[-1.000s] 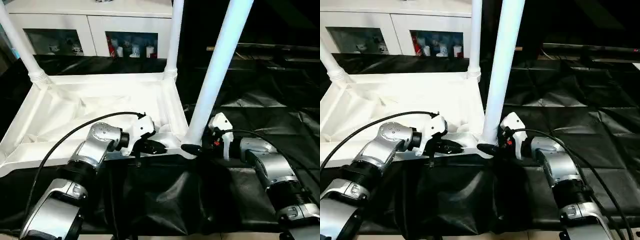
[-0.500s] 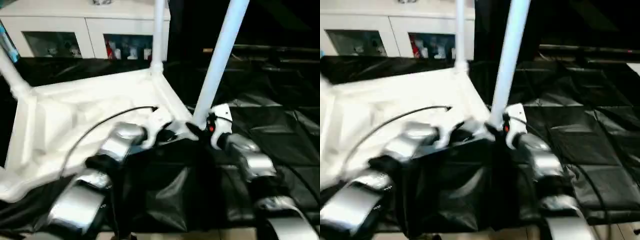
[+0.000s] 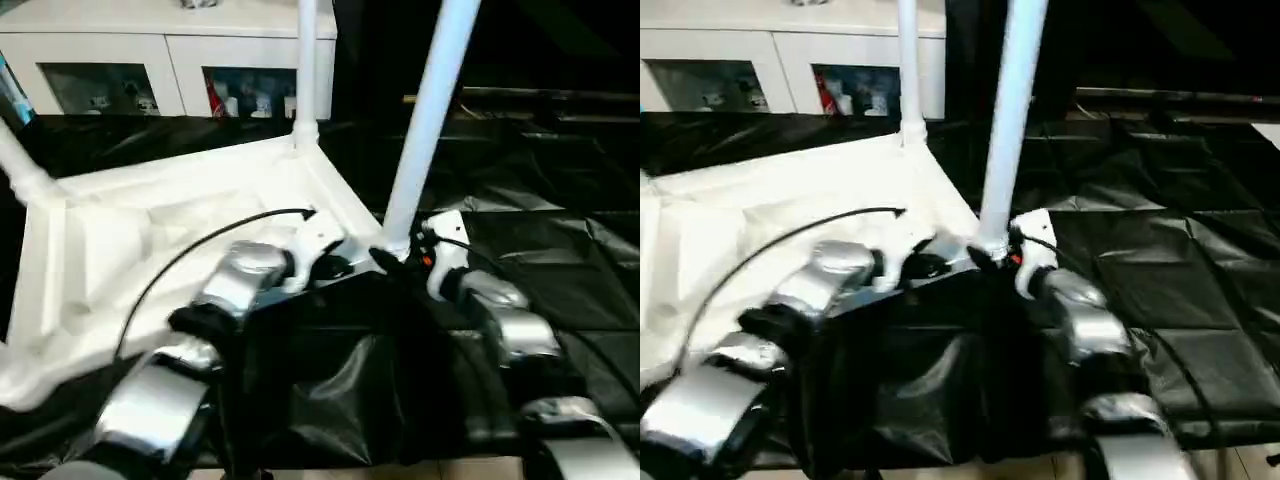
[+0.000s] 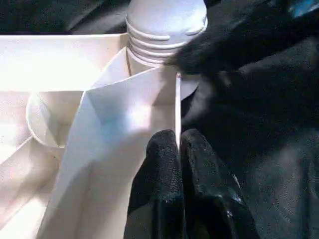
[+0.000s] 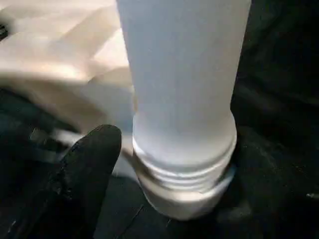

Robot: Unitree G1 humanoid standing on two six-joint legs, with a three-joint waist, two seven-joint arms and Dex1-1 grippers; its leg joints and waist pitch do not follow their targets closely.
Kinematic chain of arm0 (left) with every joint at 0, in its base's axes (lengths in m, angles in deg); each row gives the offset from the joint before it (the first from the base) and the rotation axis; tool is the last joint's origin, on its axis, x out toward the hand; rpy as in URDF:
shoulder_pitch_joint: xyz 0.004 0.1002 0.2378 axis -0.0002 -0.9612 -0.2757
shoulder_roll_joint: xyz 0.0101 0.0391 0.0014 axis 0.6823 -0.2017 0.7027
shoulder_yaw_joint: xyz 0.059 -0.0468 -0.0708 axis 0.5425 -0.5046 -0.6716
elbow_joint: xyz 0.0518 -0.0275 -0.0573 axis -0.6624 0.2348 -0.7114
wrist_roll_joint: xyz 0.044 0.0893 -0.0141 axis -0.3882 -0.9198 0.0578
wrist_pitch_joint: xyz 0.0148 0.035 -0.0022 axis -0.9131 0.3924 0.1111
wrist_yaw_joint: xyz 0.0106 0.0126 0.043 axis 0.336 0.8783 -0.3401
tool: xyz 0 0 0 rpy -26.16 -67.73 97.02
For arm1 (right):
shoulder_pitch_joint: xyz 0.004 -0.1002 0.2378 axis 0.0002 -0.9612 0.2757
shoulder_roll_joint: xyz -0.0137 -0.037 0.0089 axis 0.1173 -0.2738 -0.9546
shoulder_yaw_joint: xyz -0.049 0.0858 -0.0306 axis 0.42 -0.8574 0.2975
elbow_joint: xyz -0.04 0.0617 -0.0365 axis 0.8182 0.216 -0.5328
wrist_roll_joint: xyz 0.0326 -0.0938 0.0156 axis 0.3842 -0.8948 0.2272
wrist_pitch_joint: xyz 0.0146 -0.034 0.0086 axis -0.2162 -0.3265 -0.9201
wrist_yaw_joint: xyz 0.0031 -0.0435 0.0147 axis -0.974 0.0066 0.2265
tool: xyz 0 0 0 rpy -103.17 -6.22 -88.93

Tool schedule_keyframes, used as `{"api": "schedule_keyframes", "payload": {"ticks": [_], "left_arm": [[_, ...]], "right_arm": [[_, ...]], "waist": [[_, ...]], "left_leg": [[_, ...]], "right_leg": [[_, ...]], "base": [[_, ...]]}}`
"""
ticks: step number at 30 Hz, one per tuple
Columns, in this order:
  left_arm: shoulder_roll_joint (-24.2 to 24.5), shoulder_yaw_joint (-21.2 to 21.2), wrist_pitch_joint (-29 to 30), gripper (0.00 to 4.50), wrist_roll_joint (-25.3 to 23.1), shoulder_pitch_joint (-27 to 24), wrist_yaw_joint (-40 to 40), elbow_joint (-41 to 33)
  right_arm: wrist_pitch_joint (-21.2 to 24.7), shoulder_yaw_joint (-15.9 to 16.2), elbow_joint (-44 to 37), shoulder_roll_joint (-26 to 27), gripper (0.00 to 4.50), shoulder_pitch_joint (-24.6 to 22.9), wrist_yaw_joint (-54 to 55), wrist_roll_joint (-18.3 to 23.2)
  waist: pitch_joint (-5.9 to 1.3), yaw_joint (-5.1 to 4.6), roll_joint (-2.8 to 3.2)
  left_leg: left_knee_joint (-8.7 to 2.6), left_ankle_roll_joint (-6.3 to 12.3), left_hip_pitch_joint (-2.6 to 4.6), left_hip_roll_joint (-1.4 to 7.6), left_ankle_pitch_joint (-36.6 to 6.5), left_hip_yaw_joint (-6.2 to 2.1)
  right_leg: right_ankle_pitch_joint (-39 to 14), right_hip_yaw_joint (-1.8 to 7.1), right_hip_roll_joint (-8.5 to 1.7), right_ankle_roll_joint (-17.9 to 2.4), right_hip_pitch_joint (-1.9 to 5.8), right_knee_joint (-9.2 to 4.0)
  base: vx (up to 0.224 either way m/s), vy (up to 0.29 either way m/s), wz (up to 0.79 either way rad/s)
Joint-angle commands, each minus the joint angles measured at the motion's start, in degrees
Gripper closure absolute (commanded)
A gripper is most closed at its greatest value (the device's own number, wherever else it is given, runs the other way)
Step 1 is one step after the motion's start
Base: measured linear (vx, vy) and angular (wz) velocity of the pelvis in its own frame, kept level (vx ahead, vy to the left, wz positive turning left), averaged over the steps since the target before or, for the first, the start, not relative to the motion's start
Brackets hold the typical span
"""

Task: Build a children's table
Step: Rotate leg to tighten

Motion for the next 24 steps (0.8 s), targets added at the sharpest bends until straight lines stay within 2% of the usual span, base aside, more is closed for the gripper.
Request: {"api": "schedule_keyframes", "payload": {"ticks": [1,2,6,10,16,24], "left_arm": [[0.8,0.7,-1.9,4.50,3.5,-2.1,6.2,-4.0],[1.5,0.9,-1.7,4.50,3.9,-2.7,8.1,-5.1],[4.0,1.8,-1.0,4.50,5.0,-4.6,14.4,-8.6],[5.4,2.0,0.8,4.50,5.8,-5.5,18.4,-11.3],[5.6,2.1,1.4,4.50,6.1,-5.8,18.6,-12.4],[5.1,1.8,2.0,4.50,5.5,-5.8,17.0,-12.7]], "right_arm": [[0.7,3.9,-3.6,-1.7,0.70,-0.9,-8.6,0.8],[0.8,4.0,-4.2,-2.7,0.70,-1.2,-10.2,0.7],[1.8,5.1,-6.2,-6.0,0.70,-2.0,-15.8,0.9],[2.2,5.5,-6.6,-7.1,0.70,-2.0,-17.8,1.4],[3.3,5.9,-7.1,-6.7,1.13,-2.3,-19.4,2.1],[4.0,6.7,-7.8,-6.2,1.63,-3.4,-19.3,1.8]], "waist": [[-3.76,0.35,-1.11],[-3.73,0.35,-1.05],[-3.73,0.40,-0.83],[-3.80,0.83,-0.71],[-3.84,1.18,-0.96],[-3.87,1.24,-0.84]], "left_leg": [[-3.62,4.68,1.35,3.80,-9.8,-1.91],[-3.60,4.78,1.21,3.80,-9.8,-1.85],[-3.57,4.76,1.37,4.01,-10.2,-1.73],[-3.58,4.12,1.55,4.12,-10.1,-1.66],[-3.53,3.70,1.45,3.98,-10.0,-1.68],[-3.46,3.88,1.48,3.91,-9.5,-1.67]], "right_leg": [[-9.0,2.22,-4.47,-12.8,2.55,-4.30],[-9.0,2.22,-4.47,-12.9,2.49,-4.19],[-8.9,2.24,-4.40,-13.7,2.13,-4.08],[-8.4,2.30,-4.39,-14.1,1.91,-3.92],[-8.6,2.33,-4.51,-13.6,2.03,-3.87],[-8.4,2.30,-4.48,-13.4,2.01,-3.91]], "base": [[0.000,0.000,0.00],[0.000,0.000,0.00],[0.000,0.000,0.00],[0.000,0.000,0.00],[0.000,0.000,0.00],[0.000,0.000,0.00]]}}
